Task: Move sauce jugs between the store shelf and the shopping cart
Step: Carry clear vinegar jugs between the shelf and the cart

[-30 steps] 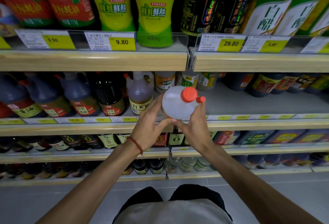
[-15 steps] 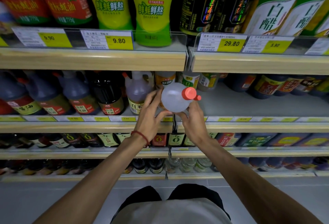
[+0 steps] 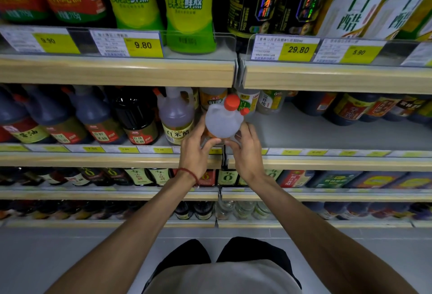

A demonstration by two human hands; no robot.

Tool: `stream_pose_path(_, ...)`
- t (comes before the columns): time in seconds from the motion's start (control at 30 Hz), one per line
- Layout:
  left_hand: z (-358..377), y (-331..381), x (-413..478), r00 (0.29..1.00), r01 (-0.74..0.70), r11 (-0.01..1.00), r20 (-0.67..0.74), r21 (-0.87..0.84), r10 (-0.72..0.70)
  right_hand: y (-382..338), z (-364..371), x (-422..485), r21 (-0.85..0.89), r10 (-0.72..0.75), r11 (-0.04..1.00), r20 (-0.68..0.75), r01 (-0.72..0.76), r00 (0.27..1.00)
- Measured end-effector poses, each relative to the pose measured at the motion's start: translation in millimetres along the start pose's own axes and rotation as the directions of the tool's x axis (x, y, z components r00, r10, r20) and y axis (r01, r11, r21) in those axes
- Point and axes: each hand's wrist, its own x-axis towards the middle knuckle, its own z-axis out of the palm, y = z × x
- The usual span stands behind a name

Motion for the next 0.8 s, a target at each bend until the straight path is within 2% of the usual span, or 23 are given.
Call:
stream_pose_path(0.17, 6, 0, 8, 0.994, 0.082, 0.992, -0.071, -0.091, -0.088, -3, 1, 8, 0.119, 0.054, 0.991, 0.057, -0.060, 0.997)
stream_pose_path(0.27, 8, -5, 15, 0.983, 0.127, 0.987, -0.121, -0.097, -0.139, -4, 0, 11, 0.116, 0.054, 0.991, 0.082, -0.063, 0.995)
stream_pose_path(0.4, 10, -4, 18, 0.981, 0.119, 0.992, -0.147, -0.048, -0.125, 1, 2, 10, 0.067, 0.070, 0.995, 0.134, -0.080, 0.989)
stream_pose_path(0.53, 11, -2, 14, 0.977, 0.107, 0.990, -0.196, 0.095, -0.087, 0, -4, 8, 0.037, 0.056, 0.997, 0.187, -0.064, 0.981)
stream_pose_path(0.63, 10, 5, 10, 0.968, 0.133, 0.984, -0.228, 0.119, -0.104, -5, -11, 2, -0.009, 0.055, 0.998, 0.237, -0.054, 0.970)
stream_pose_path(0.8, -7, 20, -11, 0.934, 0.268, 0.960, -0.267, 0.086, -0.237, -23, -10, -23, -0.111, -0.020, 0.993, 0.074, 0.028, 0.997)
